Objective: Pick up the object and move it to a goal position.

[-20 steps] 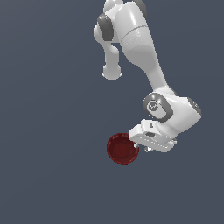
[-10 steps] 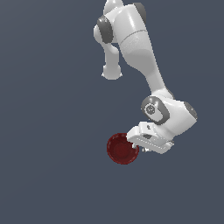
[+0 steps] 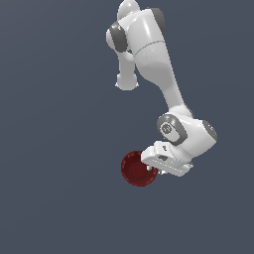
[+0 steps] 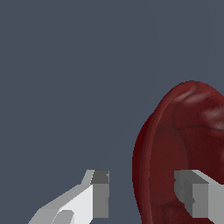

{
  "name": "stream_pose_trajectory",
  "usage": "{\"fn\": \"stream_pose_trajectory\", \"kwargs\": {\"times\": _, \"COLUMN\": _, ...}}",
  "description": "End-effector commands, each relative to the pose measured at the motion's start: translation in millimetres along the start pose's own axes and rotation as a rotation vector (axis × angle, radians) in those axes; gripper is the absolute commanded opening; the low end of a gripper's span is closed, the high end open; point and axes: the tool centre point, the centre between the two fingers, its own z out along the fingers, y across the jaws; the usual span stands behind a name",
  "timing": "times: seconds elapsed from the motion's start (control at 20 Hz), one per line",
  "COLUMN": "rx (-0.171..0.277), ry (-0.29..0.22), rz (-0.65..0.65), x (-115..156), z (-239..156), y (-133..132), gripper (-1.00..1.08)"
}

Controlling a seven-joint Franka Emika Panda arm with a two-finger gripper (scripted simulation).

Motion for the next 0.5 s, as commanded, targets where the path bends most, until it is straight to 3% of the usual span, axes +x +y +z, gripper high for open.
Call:
{"fn": "stream_pose_trajectory", "kwargs": {"times": 0.0, "rx": -0.001, "ry": -0.001, "rz": 0.001, "x": -0.5, "z": 10.0, "y": 0.5, "gripper": 0.28}}
{"fn": "stream_pose_trajectory", "kwargs": {"times": 0.05, "rx": -0.001, "ry": -0.001, "rz": 0.001, "x": -0.6, "z": 10.7, "y": 0.4, "gripper": 0.28}}
{"fn": "stream_pose_trajectory", "kwargs": {"times": 0.1, "rx": -0.001, "ry": -0.001, "rz": 0.001, "x": -0.6, "z": 10.7, "y": 0.4, "gripper": -1.0}}
{"fn": "stream_pose_trajectory", "kwargs": {"times": 0.45, "rx": -0.001, "ry": -0.001, "rz": 0.001, "x": -0.6, "z": 10.7, "y": 0.4, "gripper": -1.0}}
